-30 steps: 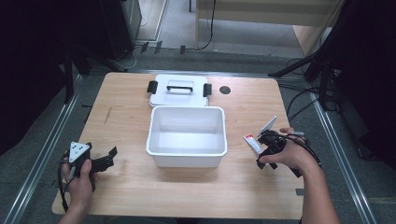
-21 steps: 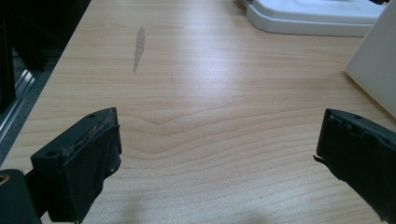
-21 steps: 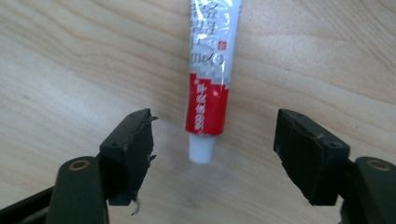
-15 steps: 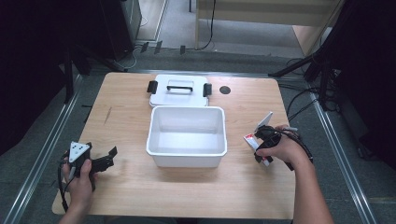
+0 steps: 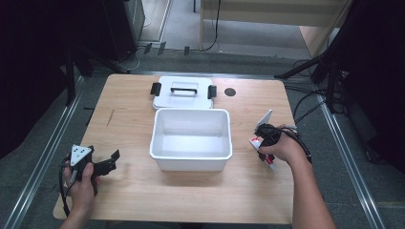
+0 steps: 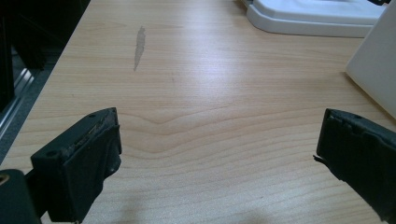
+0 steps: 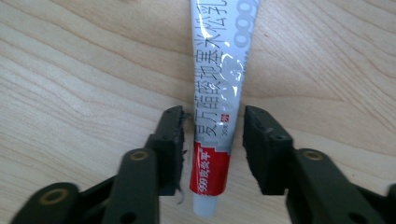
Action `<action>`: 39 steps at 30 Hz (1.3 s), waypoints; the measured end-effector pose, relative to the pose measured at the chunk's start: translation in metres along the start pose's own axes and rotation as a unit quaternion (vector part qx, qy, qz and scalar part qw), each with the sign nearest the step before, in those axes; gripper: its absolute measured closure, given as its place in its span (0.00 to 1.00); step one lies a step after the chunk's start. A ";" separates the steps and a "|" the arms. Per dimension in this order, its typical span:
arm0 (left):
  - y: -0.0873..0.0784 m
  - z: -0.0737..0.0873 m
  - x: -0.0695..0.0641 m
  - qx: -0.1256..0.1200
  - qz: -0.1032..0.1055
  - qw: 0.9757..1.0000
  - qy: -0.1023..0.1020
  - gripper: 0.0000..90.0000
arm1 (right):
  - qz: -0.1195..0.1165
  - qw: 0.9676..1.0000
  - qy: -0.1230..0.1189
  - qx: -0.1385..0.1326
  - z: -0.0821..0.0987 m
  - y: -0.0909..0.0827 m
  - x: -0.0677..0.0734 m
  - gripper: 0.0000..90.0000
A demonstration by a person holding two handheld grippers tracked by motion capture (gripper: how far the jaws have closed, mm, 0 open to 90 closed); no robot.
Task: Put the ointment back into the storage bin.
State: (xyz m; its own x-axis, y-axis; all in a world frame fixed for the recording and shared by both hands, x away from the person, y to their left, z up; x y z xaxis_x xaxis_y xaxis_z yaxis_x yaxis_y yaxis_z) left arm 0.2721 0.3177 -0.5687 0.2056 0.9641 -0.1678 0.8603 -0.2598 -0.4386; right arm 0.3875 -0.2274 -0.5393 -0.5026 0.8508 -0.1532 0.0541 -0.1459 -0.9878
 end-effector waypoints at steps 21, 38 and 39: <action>0.000 0.000 0.001 0.000 0.000 1.000 -0.009 0.01 | -0.033 0.999 0.000 0.003 -0.008 -0.014 0.007 0.79; 0.000 0.000 0.001 -0.002 0.000 1.000 -0.007 0.01 | -0.072 0.997 0.041 0.006 -0.008 -0.068 0.003 0.79; 0.000 0.000 0.001 -0.002 0.000 1.000 -0.007 0.01 | -0.072 0.997 0.041 0.006 -0.008 -0.068 0.003 0.79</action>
Point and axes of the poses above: each handheld gripper's, and its own axes: y roughly forward along the jaws, z roughly out of its underside, x roughly to its left, the point moved 4 cm from there along y, roughly forward along the jaws, and after that the axes turned 6 degrees about z, right-handed, at the moved point
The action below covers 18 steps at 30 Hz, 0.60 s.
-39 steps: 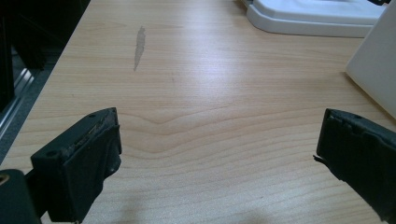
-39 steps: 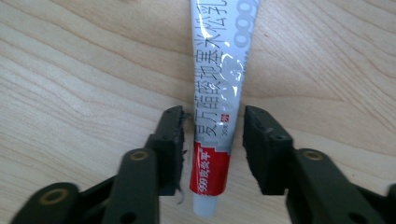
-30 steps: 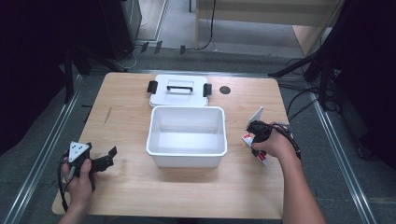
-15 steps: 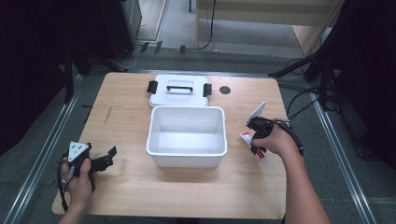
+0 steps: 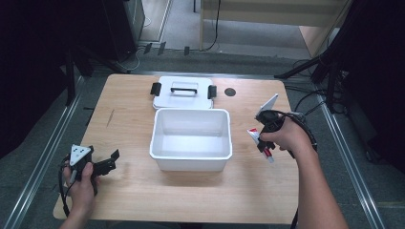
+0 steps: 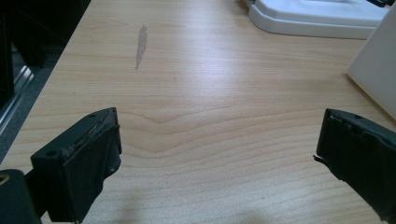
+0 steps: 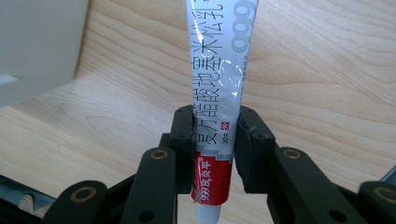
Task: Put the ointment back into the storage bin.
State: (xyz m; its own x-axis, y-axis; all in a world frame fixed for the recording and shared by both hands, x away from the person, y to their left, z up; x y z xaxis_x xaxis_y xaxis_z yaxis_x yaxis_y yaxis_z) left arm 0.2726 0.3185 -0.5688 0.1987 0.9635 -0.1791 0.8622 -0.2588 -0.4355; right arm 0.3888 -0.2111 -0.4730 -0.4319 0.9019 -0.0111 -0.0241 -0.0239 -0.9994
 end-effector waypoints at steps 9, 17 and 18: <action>0.000 0.000 0.000 0.001 0.001 1.000 0.001 0.01 | 0.003 1.000 0.001 -0.003 -0.009 -0.037 0.006 0.79; 0.000 0.000 0.000 0.002 0.001 1.000 0.003 0.01 | 0.004 1.000 -0.008 -0.006 -0.016 -0.064 0.015 0.79; 0.000 0.000 0.000 0.002 0.001 1.000 0.002 0.01 | 0.005 1.000 -0.008 -0.005 -0.016 -0.066 0.016 0.79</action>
Point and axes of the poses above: each handheld gripper's, and its own axes: y roughly forward along the jaws, z roughly out of its underside, x roughly to its left, the point moved 4 cm from there along y, roughly forward along the jaws, and after that the axes turned 6 degrees about z, right-handed, at the moved point
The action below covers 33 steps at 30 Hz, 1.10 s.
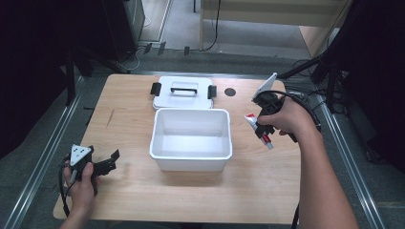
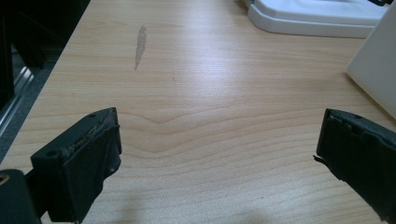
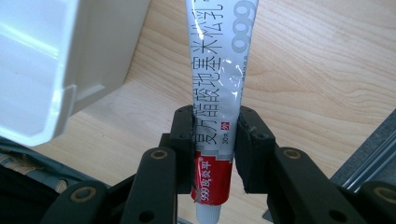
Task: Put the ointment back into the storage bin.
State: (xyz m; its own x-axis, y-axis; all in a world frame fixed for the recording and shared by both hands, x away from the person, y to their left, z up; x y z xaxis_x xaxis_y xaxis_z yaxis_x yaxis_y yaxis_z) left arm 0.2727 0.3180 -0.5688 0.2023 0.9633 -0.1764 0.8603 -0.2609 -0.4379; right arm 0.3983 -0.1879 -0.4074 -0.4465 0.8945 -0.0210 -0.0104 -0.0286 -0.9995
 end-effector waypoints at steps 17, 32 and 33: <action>0.000 0.000 0.000 0.001 -0.001 1.000 0.002 0.01 | -0.004 1.000 -0.028 -0.013 -0.018 -0.017 0.023 0.79; 0.001 0.000 0.000 0.002 -0.002 1.000 0.003 0.01 | -0.001 0.998 -0.066 -0.012 -0.040 -0.020 0.060 0.79; 0.001 0.000 0.000 0.002 -0.002 1.000 0.003 0.01 | -0.001 0.997 -0.070 -0.014 -0.041 -0.021 0.064 0.79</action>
Point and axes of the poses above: each handheld gripper's, and its own axes: y roughly forward along the jaws, z roughly out of its underside, x roughly to its left, the point moved 4 cm from there along y, roughly forward along the jaws, and after that the axes turned 6 degrees about z, right-handed, at the moved point
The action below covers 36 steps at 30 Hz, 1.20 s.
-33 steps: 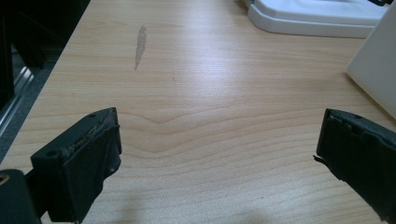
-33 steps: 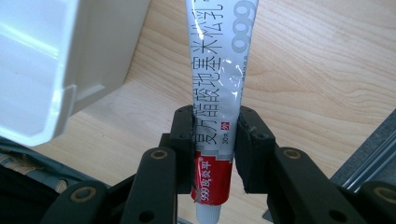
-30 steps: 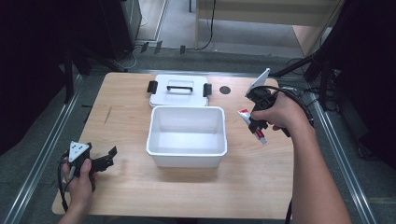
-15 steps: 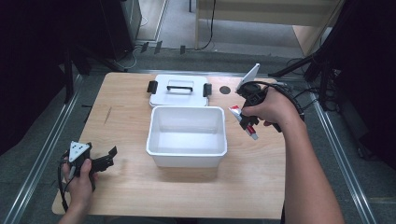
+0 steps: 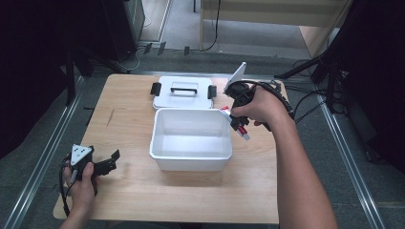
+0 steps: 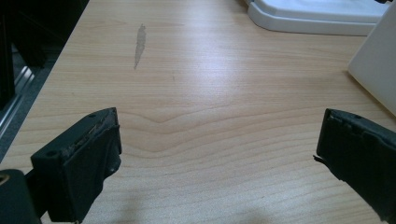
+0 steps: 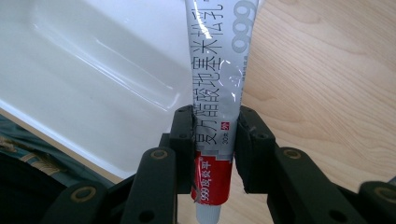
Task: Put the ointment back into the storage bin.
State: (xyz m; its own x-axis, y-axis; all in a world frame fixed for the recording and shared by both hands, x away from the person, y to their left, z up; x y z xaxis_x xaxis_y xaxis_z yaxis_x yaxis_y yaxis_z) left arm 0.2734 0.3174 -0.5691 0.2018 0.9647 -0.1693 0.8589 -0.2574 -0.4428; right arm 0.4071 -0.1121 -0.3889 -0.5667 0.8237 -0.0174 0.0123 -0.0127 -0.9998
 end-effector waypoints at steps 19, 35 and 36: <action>0.000 0.000 0.000 0.003 0.000 1.000 0.002 0.01 | -0.009 0.998 -0.058 -0.004 -0.037 0.007 0.053 0.79; 0.000 0.000 0.000 0.002 0.001 1.000 0.002 0.01 | 0.007 0.968 -0.247 -0.046 -0.040 0.029 0.069 0.79; 0.000 0.000 0.000 0.002 0.001 1.000 0.002 0.01 | 0.007 0.966 -0.253 -0.048 -0.039 0.031 0.069 0.79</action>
State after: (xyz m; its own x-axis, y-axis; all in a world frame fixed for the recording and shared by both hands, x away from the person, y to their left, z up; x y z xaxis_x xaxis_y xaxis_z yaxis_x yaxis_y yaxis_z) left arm 0.2733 0.3174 -0.5690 0.2058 0.9644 -0.1659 0.8566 -0.2595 -0.4460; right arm 0.4006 -0.0333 -0.4206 -0.8958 0.4411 -0.0547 0.0857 0.0506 -0.9950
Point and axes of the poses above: each handheld gripper's, and its own axes: y roughly forward along the jaws, z roughly out of its underside, x roughly to its left, the point moved 4 cm from there along y, roughly forward along the jaws, and after that the axes turned 6 degrees about z, right-handed, at the moved point
